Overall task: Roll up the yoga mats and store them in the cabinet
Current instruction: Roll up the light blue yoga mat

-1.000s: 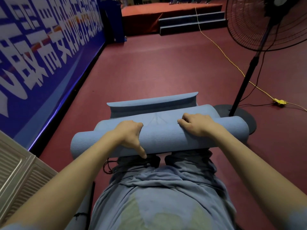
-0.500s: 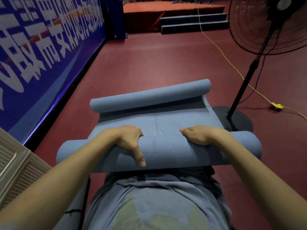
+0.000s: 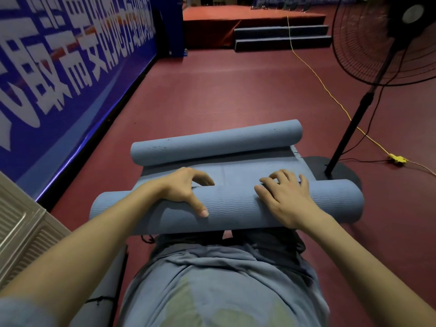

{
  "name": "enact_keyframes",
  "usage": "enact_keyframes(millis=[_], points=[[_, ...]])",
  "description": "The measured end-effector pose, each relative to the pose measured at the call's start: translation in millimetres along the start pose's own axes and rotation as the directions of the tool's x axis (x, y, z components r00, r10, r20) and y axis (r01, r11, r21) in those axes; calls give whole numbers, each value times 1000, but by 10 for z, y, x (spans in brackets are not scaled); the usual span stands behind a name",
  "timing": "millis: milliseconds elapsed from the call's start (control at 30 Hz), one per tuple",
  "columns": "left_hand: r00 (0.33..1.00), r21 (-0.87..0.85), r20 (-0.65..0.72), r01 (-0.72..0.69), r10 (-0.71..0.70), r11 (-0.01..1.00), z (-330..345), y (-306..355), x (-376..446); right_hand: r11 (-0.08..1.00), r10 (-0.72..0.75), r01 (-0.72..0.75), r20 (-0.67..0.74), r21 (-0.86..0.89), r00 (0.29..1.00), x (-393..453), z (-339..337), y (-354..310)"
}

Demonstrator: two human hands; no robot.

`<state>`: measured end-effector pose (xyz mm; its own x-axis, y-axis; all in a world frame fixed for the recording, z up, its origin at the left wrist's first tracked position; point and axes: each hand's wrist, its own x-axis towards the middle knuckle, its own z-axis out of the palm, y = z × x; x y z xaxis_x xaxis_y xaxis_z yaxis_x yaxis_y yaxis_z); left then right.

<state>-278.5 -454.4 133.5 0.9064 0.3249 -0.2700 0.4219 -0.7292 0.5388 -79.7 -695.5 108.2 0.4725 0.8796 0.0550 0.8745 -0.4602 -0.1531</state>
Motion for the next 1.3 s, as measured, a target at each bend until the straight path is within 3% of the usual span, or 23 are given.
enact_keyframes(millis=[100,233,400,500,567,633,833,967,1133,1300], points=[[996,-68,-81,-35,30,997,-1,-35,2,1000,5,-5,-40,1,999,-8,38,-7],[968,-153,-247,-78,39,985,-12,-69,-51,1000,17,-16,7,-17,1000,28,87,19],[957,-4,-291,4,-5,1000,86,-22,-158,998,56,-54,78,-23,995,207,27,-7],[969,238,-244,82,-22,968,112,64,-167,998,54,-52,91,-24,994,294,16,4],[987,468,-152,112,-45,877,141,125,-110,999,46,-43,87,-29,995,365,11,11],[991,587,-107,127,-79,800,189,165,-47,999,43,-40,75,-34,996,443,5,9],[991,593,-125,120,-56,796,201,179,-48,999,13,-11,70,-30,997,514,-47,-12],[992,639,-121,99,-28,763,113,262,-65,1000,8,-9,182,1,983,536,-148,40],[992,486,71,60,-108,872,14,386,-153,999,26,-42,353,35,935,447,-213,70],[953,314,231,118,-196,942,29,415,-173,994,47,-92,496,67,867,425,-204,125]])
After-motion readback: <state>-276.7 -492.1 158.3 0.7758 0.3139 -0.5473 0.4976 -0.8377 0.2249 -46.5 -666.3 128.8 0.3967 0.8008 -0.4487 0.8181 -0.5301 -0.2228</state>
